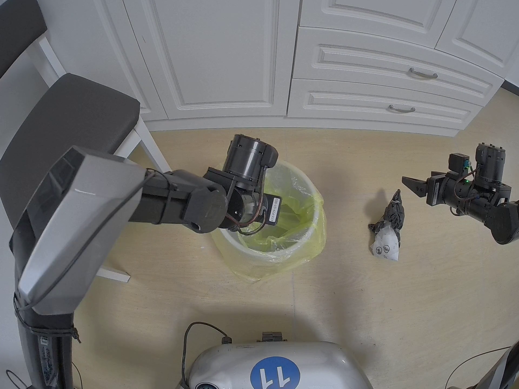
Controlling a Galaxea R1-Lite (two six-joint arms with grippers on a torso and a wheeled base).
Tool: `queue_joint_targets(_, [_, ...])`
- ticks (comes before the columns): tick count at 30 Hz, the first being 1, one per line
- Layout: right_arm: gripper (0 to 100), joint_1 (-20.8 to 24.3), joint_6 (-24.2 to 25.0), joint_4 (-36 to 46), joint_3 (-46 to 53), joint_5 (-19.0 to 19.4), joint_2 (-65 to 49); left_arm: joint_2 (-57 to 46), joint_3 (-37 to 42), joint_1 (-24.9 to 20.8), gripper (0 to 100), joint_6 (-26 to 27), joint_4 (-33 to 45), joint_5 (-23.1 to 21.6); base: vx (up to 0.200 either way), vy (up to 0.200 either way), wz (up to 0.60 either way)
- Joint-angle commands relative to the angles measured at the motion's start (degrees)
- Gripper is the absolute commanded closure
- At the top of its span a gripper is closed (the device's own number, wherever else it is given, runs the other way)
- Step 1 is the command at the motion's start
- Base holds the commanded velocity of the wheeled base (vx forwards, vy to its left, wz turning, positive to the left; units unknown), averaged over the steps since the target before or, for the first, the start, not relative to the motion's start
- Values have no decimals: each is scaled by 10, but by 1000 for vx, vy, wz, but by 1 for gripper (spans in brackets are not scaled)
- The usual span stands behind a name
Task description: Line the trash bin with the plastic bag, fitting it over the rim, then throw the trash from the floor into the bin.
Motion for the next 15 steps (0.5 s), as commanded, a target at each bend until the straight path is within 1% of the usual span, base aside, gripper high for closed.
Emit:
queue_joint_targets(1, [0, 0, 1, 5, -1, 0, -1, -70, 33, -5, 100, -1, -4, 4, 0, 0, 0])
queue_joint_targets(2, [0, 0, 1, 5, -1, 0, -1, -70, 33, -5, 100, -1, -4, 4, 0, 0, 0])
queue_joint_targets(3, [0, 0, 1, 10, -2, 0, -2, -127, 95, -16, 100, -2, -8, 20, 0, 0, 0])
queue_joint_targets(5, [0, 0, 1, 10, -1, 0, -11, -188, 169, -28, 100, -2, -39, 21, 0, 0, 0])
queue_joint_targets(6, [0, 0, 1, 10, -1, 0, -13, -196, 178, -29, 100, -2, -45, 20, 0, 0, 0])
queue_joint_targets(9, [0, 0, 1, 10, 9, 0, -31, -278, 297, -38, 100, 5, -154, 19, 0, 0, 0])
queue_joint_targets(11, [0, 2, 0, 10, 17, 0, -41, -324, 358, -39, 100, 11, -204, 19, 0, 0, 0])
queue_joint_targets(12, [0, 3, 0, 10, 22, 0, -45, -351, 392, -39, 100, 21, -222, 19, 0, 0, 0])
queue_joint_targets(13, [0, 4, 0, 10, 23, 0, -48, -363, 405, -39, 100, 28, -226, 18, 0, 0, 0])
queue_joint_targets(14, [0, 5, 0, 10, 27, 0, -54, -399, 447, -39, 100, 50, -240, 16, 0, 0, 0])
queue_joint_targets(15, [0, 5, 0, 11, 30, 0, -59, -426, 473, -39, 0, 61, -245, 15, 0, 0, 0])
